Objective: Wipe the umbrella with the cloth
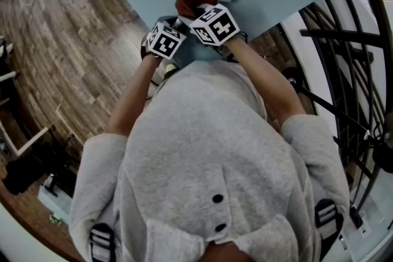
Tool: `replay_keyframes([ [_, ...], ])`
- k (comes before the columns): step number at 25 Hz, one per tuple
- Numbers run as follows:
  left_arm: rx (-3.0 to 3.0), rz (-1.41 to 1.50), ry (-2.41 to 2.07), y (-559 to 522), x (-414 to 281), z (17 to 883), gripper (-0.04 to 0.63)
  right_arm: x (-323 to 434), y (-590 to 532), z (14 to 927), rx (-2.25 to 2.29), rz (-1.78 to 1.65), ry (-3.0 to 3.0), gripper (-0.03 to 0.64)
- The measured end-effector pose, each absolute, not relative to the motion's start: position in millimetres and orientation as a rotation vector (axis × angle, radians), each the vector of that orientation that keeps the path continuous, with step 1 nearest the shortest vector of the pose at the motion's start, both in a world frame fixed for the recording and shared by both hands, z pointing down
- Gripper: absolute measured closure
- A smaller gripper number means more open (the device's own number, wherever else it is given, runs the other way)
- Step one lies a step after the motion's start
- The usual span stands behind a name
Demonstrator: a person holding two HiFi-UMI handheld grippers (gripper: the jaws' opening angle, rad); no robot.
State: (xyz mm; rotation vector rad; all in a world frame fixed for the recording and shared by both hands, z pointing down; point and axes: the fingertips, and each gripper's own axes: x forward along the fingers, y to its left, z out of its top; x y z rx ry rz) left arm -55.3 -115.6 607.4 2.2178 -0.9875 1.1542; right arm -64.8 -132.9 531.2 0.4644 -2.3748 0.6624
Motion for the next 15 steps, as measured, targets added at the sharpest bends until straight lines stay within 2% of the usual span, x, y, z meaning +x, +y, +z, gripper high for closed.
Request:
replay_keyframes([
  [12,2.212,1.169,-0.995,-114.8,-61.1,608.5,0.439,-88.4,-134.3,469.3,0.186,0.905,-2.618,0.545],
  [15,2.211,1.172,-0.996,-115.9,-61.7,608.6,0.439,-72.7,-161.5,480.0,0.311,0.985,-2.576,0.543],
])
